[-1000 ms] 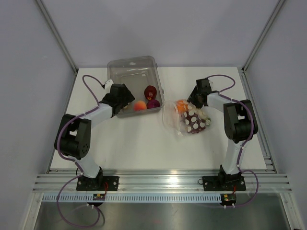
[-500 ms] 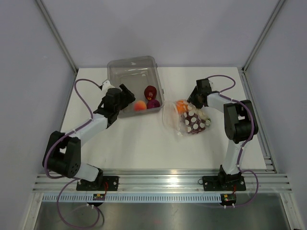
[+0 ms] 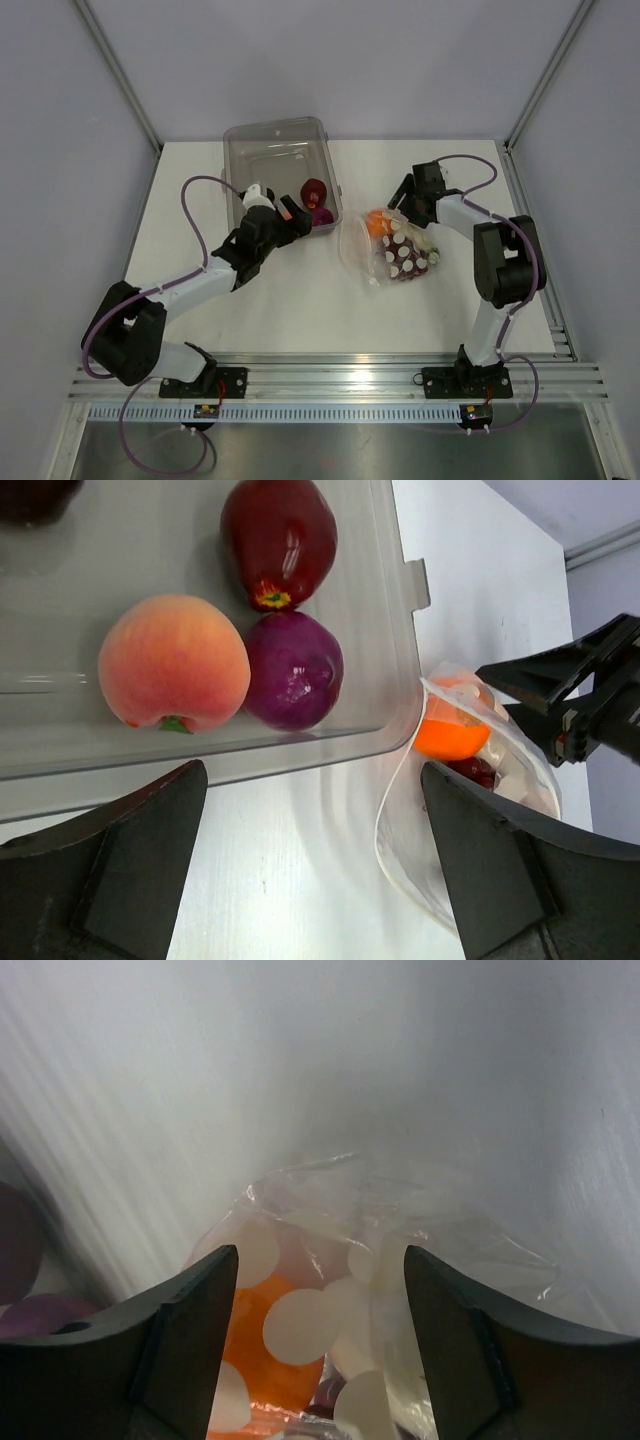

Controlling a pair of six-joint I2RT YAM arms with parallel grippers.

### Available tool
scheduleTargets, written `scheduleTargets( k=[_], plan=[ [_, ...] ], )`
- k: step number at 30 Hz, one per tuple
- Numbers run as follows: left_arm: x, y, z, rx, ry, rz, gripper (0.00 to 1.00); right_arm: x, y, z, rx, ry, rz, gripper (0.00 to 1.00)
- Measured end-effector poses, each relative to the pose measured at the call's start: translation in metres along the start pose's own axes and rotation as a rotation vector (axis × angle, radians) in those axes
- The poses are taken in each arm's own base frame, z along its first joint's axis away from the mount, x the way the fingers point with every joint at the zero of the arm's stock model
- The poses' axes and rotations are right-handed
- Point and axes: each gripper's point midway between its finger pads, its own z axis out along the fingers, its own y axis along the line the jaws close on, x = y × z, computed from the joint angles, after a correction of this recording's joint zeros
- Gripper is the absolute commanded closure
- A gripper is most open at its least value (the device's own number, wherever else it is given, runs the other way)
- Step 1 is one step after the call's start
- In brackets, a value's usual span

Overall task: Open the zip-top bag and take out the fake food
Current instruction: Pick up the fake fruit from the zipper food storage bag.

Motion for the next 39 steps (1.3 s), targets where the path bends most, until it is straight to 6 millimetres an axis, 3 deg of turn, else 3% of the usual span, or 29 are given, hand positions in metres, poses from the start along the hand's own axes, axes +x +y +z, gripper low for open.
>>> scheduleTargets(
  k=[4, 9, 20, 27, 31, 35, 39],
  plan=[
    [0.009, -0.009, -0.002, 0.029, 0.016, 0.011, 0.09, -0.007, 0.005, -0.013, -0.015, -0.015, 0.004, 0.21],
    [0.014, -0.021, -0.005, 0.073, 0.03, 0.022, 0.09, -0.012, 0.013, -0.028, -0.051, -0.027, 0.005, 0.27],
    [0.017, -0.032, -0.007, 0.13, 0.049, 0.019, 0.1, 0.012, 0.006, -0.039, -0.049, -0.004, -0.031, 0.34],
    [0.021, -0.036, -0.009, 0.146, 0.065, 0.022, 0.1, 0.021, 0.0, -0.05, -0.059, -0.009, -0.047, 0.46],
    [0.023, -0.038, -0.009, 0.154, 0.073, 0.022, 0.1, 0.023, -0.003, -0.05, -0.057, -0.006, -0.058, 0.65],
    [0.024, -0.039, -0.01, 0.161, 0.078, 0.023, 0.1, 0.024, -0.003, -0.05, -0.058, -0.004, -0.066, 1.0],
    [0.026, -0.041, -0.011, 0.17, 0.084, 0.024, 0.11, 0.024, -0.003, -0.049, -0.059, -0.006, -0.063, 1.0]
  ],
)
